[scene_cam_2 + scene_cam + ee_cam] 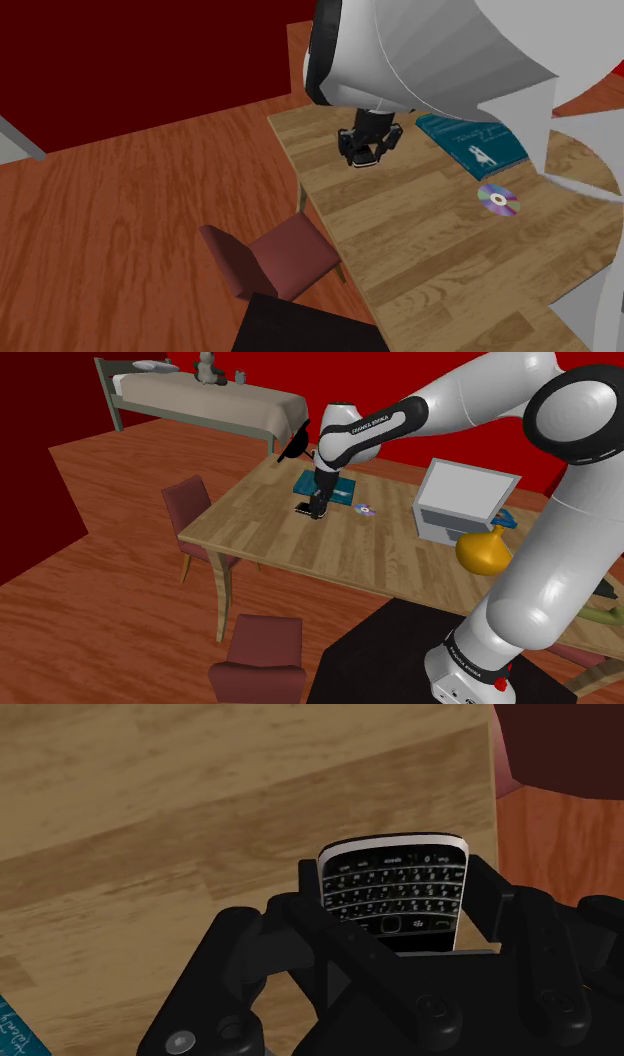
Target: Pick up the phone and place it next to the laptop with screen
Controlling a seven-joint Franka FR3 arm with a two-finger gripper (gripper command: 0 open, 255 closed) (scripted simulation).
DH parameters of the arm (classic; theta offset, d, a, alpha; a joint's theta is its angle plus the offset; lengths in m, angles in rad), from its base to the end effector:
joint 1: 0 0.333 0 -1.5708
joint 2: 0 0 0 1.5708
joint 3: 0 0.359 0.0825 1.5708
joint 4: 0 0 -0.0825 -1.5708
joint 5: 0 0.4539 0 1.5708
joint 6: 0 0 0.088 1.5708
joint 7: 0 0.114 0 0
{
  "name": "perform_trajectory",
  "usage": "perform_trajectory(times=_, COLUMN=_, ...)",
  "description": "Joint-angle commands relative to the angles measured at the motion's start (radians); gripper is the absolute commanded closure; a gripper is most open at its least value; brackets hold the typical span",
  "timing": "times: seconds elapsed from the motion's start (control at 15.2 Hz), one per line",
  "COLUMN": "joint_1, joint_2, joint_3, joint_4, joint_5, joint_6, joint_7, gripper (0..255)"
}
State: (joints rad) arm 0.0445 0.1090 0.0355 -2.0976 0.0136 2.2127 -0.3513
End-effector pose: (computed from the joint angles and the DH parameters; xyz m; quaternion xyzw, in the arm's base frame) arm 0.6219 0.0501 0.3643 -0.9777 -0.2099 -0.0040 0.0069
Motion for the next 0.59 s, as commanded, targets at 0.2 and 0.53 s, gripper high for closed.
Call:
perform_trajectory(times=0.2, joint_1=0.000, joint_2=-0.031, joint_3=0.000, joint_4=0.033, joint_5=0.001, joint_6=-0.064, joint_7=0.000, gripper=255)
perform_trajectory(times=0.53, joint_1=0.000, joint_2=-0.057, joint_3=0.000, joint_4=0.070, joint_5=0.001, joint_6=-0.128, joint_7=0.001, gripper=255)
